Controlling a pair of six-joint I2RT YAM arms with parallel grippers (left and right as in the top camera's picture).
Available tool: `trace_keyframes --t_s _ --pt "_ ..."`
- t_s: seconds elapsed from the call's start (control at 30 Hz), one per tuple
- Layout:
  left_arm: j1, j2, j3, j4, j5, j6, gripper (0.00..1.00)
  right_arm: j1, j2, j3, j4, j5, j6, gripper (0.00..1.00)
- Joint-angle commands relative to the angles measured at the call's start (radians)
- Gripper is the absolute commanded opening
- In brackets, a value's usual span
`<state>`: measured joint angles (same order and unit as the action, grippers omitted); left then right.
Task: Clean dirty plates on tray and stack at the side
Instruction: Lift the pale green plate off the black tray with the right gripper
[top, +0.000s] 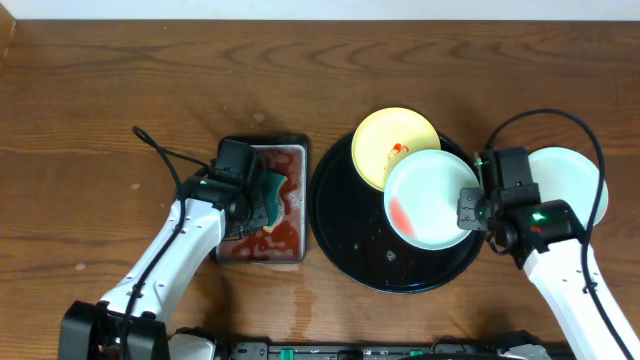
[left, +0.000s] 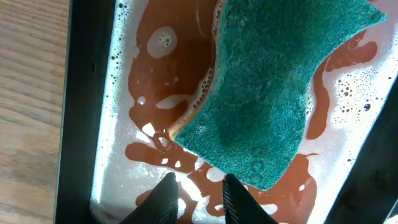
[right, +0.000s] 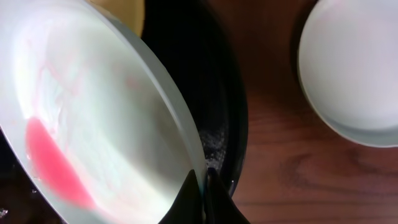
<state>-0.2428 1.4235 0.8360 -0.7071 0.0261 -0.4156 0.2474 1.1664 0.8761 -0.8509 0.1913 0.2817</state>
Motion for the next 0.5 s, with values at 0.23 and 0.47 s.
trace_keyframes --t_s 0.23,0.47 --pt "0.006 0.001 -0.014 -0.004 -0.008 -0.006 0.25 0.204 -0.013 0.034 -0.009 0.411 0.018 0.01" --pt "0.006 0.001 -0.014 -0.004 -0.008 -0.006 0.25 0.351 -0.013 0.034 0.028 0.666 0.008 0.01"
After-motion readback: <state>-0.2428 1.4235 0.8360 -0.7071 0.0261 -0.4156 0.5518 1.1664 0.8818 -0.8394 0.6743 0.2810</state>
